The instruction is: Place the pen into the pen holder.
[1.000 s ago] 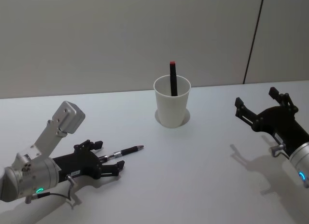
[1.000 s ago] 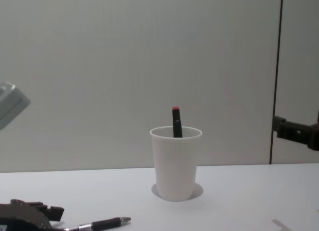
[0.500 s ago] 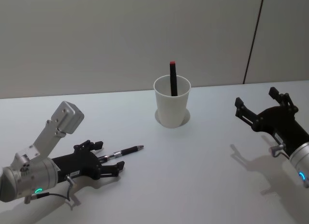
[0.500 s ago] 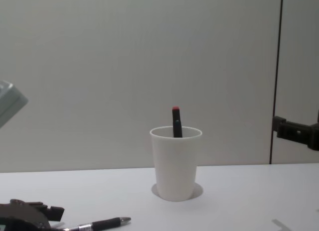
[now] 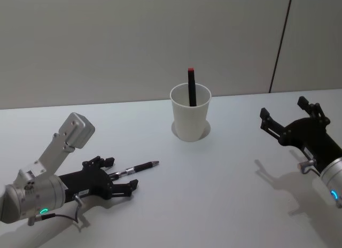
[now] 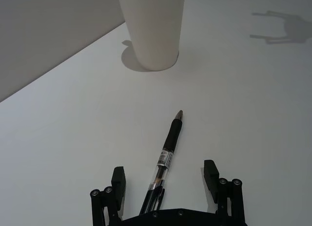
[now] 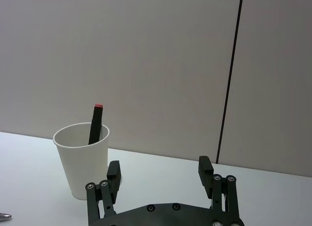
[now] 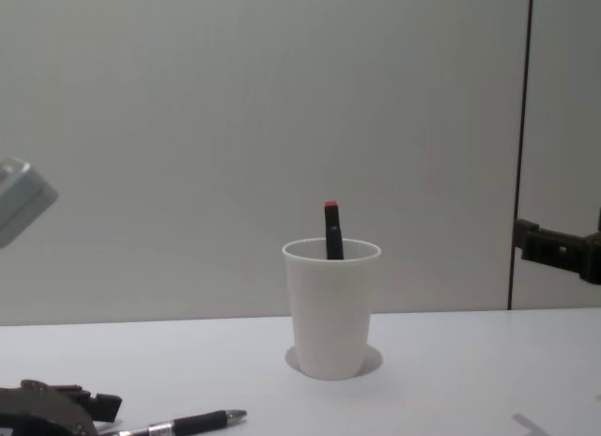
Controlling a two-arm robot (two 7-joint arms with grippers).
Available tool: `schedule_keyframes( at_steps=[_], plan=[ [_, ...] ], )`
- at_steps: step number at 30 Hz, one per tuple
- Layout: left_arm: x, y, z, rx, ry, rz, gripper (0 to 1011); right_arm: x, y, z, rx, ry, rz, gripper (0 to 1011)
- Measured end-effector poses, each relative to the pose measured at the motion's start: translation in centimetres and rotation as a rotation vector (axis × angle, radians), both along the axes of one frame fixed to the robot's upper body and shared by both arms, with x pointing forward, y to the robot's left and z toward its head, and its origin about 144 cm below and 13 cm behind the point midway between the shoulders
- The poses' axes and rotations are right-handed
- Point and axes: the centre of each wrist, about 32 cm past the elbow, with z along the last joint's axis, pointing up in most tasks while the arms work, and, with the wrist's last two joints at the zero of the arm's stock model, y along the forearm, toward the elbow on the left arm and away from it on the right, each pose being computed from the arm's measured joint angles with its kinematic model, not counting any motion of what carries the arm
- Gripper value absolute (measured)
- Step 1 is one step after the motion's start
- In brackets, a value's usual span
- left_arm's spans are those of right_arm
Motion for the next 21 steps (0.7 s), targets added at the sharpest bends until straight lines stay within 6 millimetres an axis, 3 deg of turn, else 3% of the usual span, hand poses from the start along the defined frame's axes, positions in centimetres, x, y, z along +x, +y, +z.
schedule_keyframes(
  at_steps=[21],
  plan=[
    [0.12,-0.14,-0.07,0.007,0.006,0.003,966,0.0,0.0,0.0,0.0,0.0,0.0,1002]
  ],
)
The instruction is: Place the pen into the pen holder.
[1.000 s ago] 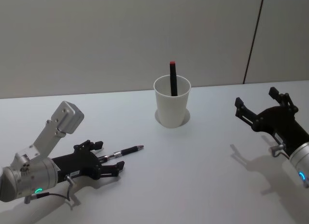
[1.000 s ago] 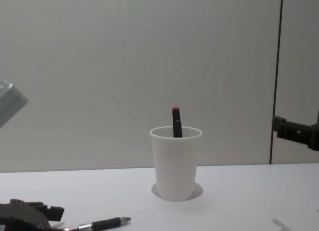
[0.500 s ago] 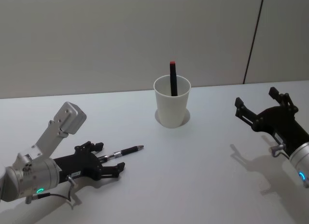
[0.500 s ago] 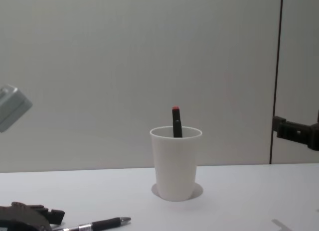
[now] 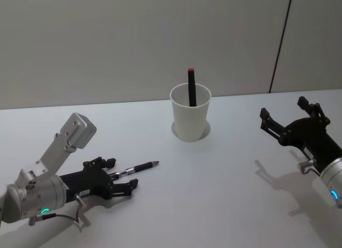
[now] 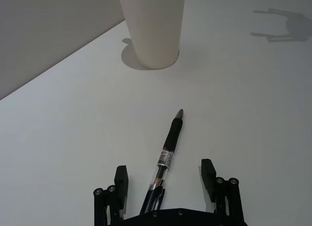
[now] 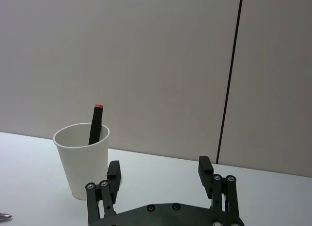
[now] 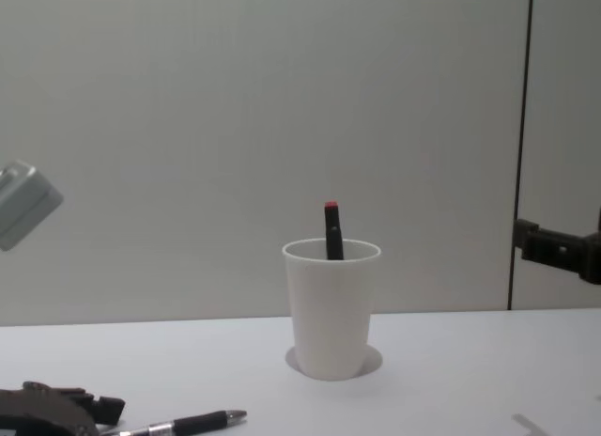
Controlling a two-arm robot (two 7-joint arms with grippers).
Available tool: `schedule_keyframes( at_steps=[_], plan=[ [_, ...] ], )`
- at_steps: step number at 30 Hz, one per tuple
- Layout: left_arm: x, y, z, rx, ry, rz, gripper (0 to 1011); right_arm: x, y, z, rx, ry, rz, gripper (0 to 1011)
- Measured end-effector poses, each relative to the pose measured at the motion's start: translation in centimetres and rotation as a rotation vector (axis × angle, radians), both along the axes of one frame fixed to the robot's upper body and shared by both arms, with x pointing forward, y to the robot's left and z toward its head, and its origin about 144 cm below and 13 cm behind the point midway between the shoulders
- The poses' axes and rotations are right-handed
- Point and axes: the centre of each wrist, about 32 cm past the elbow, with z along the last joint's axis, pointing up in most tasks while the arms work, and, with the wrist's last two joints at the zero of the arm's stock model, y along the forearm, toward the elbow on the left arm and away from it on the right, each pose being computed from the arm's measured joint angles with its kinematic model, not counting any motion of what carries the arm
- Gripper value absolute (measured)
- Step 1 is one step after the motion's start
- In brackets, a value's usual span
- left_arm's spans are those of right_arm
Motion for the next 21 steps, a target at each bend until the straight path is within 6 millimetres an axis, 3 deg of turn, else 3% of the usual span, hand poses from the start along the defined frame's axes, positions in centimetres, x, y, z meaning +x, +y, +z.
schedule_keyframes(
  at_steps=[16,21],
  plan=[
    [0.02,-0.03,-0.03,0.002,0.002,0.001,539,0.0,0.0,0.0,0.0,0.0,0.0,1002],
    [0.02,-0.03,-0.04,0.003,0.002,0.002,350,0.0,0.0,0.0,0.0,0.0,0.0,1002]
  ],
)
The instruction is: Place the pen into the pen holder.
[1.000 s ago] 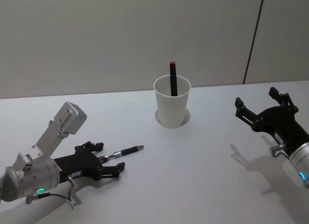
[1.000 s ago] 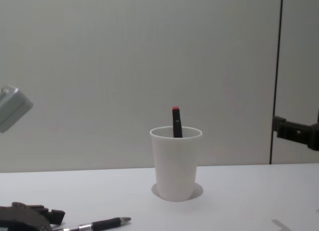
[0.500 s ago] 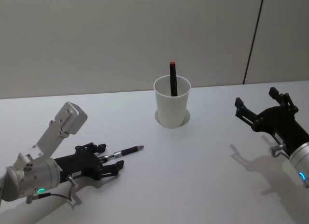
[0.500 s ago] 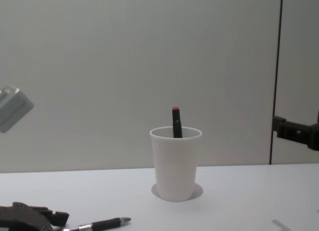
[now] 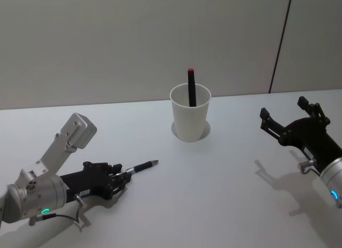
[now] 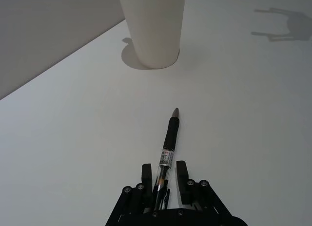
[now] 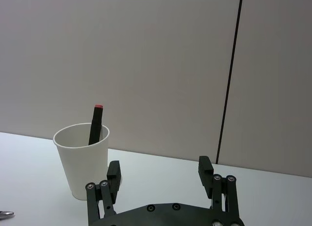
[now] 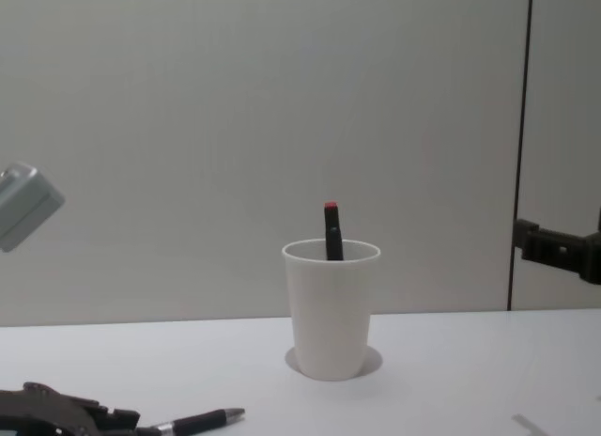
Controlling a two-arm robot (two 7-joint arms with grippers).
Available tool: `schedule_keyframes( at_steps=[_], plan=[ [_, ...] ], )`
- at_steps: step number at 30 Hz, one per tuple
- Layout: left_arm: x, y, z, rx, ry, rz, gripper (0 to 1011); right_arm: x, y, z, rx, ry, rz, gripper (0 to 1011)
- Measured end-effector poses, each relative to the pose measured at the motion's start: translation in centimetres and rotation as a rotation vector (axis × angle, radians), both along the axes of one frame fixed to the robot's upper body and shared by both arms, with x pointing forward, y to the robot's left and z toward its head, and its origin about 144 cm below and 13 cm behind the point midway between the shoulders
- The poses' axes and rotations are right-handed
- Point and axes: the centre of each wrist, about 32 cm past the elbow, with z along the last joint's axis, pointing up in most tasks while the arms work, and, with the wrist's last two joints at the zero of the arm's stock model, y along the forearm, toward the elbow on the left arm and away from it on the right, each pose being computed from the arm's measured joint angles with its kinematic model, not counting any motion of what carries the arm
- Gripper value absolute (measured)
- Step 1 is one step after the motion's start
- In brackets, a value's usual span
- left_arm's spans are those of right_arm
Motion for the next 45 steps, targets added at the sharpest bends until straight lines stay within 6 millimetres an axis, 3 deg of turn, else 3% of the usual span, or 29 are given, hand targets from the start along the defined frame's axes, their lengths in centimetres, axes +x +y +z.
schedule_keyframes(
  at_steps=[5,9,27,45],
  plan=[
    [0.0,0.0,0.0,0.001,0.001,0.0,195,0.0,0.0,0.0,0.0,0.0,0.0,1002],
    [0.0,0.0,0.0,0.001,0.001,0.001,129,0.0,0.0,0.0,0.0,0.0,0.0,1002],
    [-0.1,0.0,0.0,-0.022,-0.018,0.006,129,0.0,0.0,0.0,0.0,0.0,0.0,1002],
    [-1.0,-0.6,1.5,-0.196,-0.207,0.034,129,0.0,0.0,0.0,0.0,0.0,0.0,1002]
  ],
)
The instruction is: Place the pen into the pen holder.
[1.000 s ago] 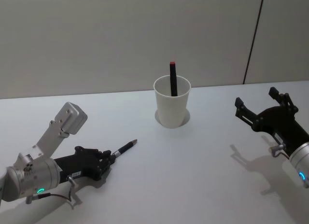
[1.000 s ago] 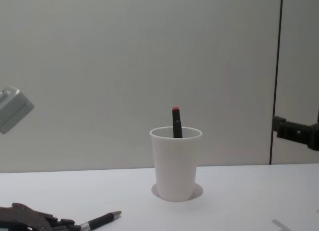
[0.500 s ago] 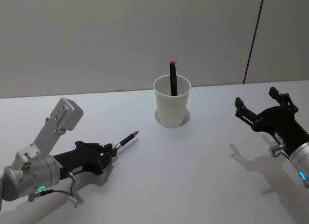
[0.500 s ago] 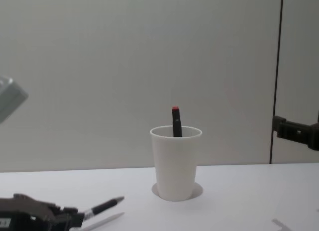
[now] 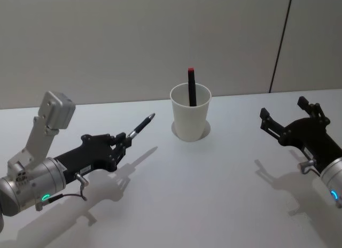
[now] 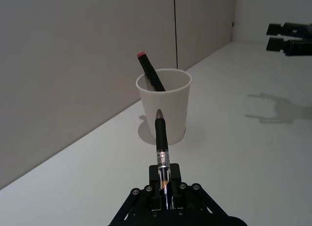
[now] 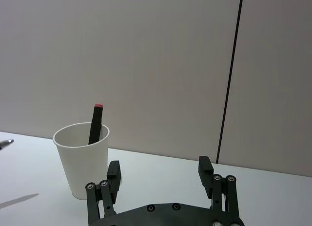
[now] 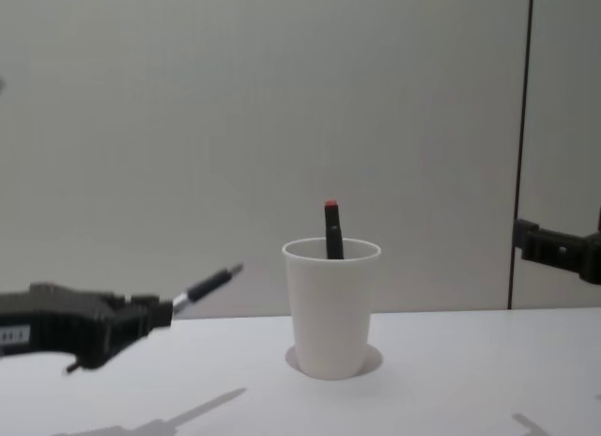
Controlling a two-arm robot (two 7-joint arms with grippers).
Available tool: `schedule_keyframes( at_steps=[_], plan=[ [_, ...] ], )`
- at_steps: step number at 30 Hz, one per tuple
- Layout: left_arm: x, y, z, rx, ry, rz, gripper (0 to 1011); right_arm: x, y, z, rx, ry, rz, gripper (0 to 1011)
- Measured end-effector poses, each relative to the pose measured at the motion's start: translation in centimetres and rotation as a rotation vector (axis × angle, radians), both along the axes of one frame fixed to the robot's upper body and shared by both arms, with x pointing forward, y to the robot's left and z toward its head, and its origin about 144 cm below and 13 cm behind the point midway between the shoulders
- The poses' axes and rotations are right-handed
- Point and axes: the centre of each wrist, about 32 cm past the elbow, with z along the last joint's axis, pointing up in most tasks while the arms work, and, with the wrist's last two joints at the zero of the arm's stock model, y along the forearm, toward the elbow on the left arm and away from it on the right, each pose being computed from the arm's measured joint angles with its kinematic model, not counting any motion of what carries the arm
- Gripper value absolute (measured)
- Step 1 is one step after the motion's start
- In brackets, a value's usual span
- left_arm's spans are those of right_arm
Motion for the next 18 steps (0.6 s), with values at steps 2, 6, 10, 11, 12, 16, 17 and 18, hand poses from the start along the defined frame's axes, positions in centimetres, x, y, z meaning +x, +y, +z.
schedule_keyframes(
  at_steps=[2,6,10,11,12,16,17,18],
  plan=[
    [-0.1,-0.1,0.2,-0.021,-0.023,-0.001,129,0.0,0.0,0.0,0.0,0.0,0.0,1002],
    [-0.4,-0.2,0.7,-0.051,-0.059,-0.01,129,0.0,0.0,0.0,0.0,0.0,0.0,1002],
    [-0.6,-0.4,1.1,-0.077,-0.089,-0.023,129,0.0,0.0,0.0,0.0,0.0,0.0,1002],
    [-0.6,-0.5,1.3,-0.086,-0.098,-0.031,129,0.0,0.0,0.0,0.0,0.0,0.0,1002],
    [-0.7,-0.5,1.3,-0.09,-0.102,-0.035,129,0.0,0.0,0.0,0.0,0.0,0.0,1002],
    [-0.7,-0.9,1.6,-0.109,-0.122,-0.059,129,0.0,0.0,0.0,0.0,0.0,0.0,1002],
    [-0.7,-0.9,1.7,-0.113,-0.125,-0.064,129,0.0,0.0,0.0,0.0,0.0,0.0,1002],
    [-0.7,-1.1,1.8,-0.12,-0.132,-0.076,129,0.0,0.0,0.0,0.0,0.0,0.0,1002]
  ],
)
